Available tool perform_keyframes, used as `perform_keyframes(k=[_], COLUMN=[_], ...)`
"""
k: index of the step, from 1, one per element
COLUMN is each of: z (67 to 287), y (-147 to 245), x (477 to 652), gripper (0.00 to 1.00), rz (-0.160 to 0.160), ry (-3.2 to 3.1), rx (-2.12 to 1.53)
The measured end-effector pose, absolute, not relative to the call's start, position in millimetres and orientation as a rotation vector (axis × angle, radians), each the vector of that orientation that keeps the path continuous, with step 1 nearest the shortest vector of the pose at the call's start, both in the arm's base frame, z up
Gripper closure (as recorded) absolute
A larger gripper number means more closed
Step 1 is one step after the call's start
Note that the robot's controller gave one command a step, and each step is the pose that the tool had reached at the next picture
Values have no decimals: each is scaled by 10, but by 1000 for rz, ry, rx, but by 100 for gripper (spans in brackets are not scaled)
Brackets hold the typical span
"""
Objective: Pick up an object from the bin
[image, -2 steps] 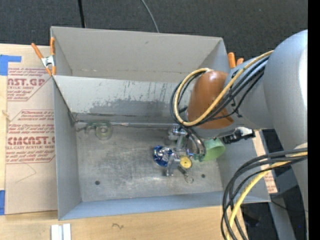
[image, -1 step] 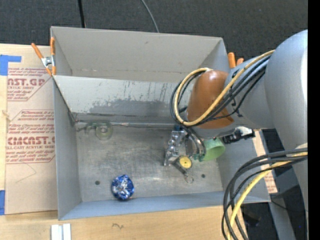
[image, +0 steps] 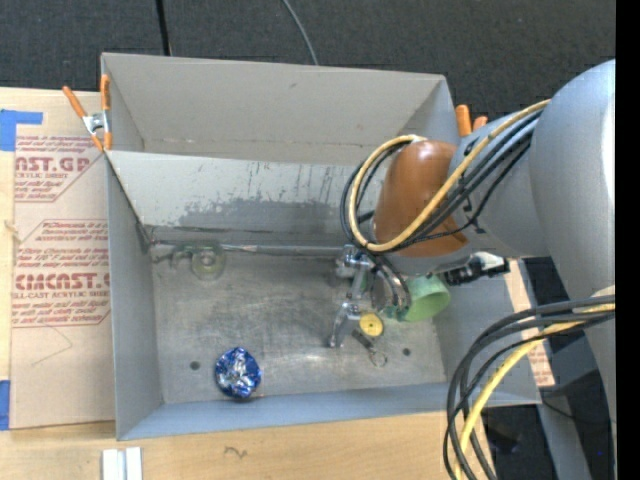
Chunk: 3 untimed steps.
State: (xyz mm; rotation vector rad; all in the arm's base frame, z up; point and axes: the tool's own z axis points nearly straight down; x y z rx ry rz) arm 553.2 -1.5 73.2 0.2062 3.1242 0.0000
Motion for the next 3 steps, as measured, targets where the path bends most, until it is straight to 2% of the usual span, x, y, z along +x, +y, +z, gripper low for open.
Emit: perform_keyframes(k=[1,2,3], z=[1127,1328,1020], y=[-445,-458,-543], x=[5114,5402,4870], gripper=[0,0,0], rz=[-3,-1,2], ry=[3141,3136,3094], rx=[45,-66,-567])
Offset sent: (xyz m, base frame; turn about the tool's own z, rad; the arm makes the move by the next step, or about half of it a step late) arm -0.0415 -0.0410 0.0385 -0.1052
